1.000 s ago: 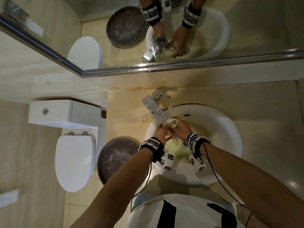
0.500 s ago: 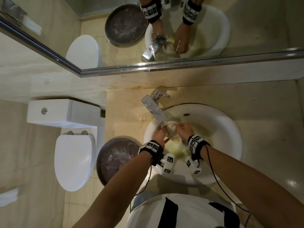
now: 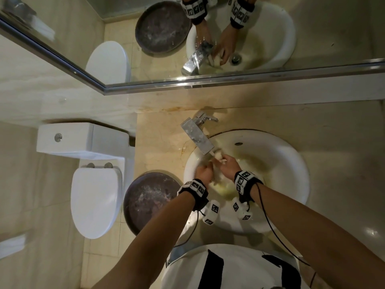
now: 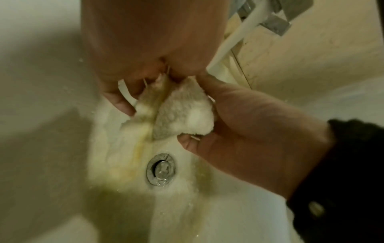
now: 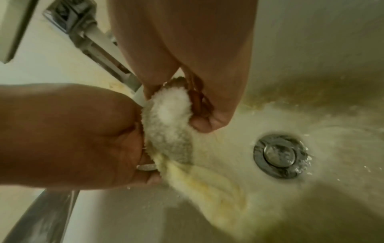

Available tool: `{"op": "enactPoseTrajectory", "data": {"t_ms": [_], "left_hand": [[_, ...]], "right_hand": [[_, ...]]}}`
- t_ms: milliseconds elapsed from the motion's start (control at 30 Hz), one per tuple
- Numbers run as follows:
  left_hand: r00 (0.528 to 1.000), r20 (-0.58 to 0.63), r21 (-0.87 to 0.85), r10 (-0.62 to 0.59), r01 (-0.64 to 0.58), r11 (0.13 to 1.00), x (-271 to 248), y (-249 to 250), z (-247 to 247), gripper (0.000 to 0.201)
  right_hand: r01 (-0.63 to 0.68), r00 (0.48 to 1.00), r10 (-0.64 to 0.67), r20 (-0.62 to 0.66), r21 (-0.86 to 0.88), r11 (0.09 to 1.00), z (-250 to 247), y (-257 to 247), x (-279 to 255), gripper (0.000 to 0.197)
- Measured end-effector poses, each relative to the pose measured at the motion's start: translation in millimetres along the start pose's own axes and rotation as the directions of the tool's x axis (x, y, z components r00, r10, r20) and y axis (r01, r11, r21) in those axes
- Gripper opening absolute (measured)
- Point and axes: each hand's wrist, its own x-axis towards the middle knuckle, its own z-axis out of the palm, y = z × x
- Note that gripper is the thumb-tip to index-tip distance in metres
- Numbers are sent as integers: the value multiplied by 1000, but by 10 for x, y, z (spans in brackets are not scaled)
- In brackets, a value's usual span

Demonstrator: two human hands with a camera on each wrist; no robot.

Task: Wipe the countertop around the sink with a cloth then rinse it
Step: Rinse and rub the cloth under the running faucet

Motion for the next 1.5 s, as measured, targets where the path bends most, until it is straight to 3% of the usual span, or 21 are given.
{"op": "enactPoseTrajectory", "data": {"t_ms": [67,133,200,300,367,433,500,600,700,800,867,1000,1067,1133,1267,1333,1400,1500], "left_hand": [[997,-64,89,34,-28,996,33,40,24,48],[995,-83,148,54,-42,988,78,89,27,48],[991,-93,156,93,-78,985,50,139,37,44],[984,-123,174,127,-104,979,-32,157,57,51],[980,-118,171,161,-140,975,-45,144,64,54],[984,-100,82,145,-137,987,-65,177,65,47],[990,-60,-48,126,-129,990,-85,235,68,35],[984,40,-44,172,-170,984,-143,296,90,24],[975,75,-63,209,-204,977,-101,221,68,18],[980,58,-69,193,-189,980,-69,152,7,21],[987,33,-13,158,-158,987,-45,132,-6,25],[992,-47,114,120,-114,987,30,166,42,35],[992,-54,121,111,-104,987,-23,248,76,40],[995,-50,98,91,-85,992,-71,300,133,43],[991,45,-130,-128,133,983,-61,346,252,57],[986,106,-156,-130,146,977,-31,375,237,53],[989,113,-167,-91,109,980,-88,450,162,41],[993,108,-126,-54,68,990,-69,372,131,32]], "right_hand": [[-46,998,46,52,-1,999,-14,6,13,59],[-84,992,78,96,59,995,-62,-48,-16,63],[-71,993,61,101,99,993,-128,-139,-79,51],[-71,996,76,-36,111,991,-244,-127,-136,47],[-105,969,122,-214,87,991,-338,-18,-100,52],[-152,945,166,-281,70,986,-391,77,-83,50],[-135,975,162,-153,174,975,-351,98,-86,42],[-164,986,146,79,367,916,-206,21,-113,42],[-94,995,99,11,426,900,-163,-4,-58,36],[17,985,30,-171,270,963,-243,-10,-23,29],[27,978,11,-208,179,984,-238,-26,-13,31],[6,995,5,-96,108,994,-140,-67,-42,23],[-61,998,56,28,264,963,-148,-64,-65,15],[-159,984,100,148,470,868,-161,-37,-76,25],[-183,980,95,174,610,771,-173,-11,-68,40],[-151,987,93,129,579,802,-149,-68,-97,36],[-125,992,128,22,421,898,-131,-84,-55,36],[-201,972,218,-91,163,966,-157,7,65,58]]}}
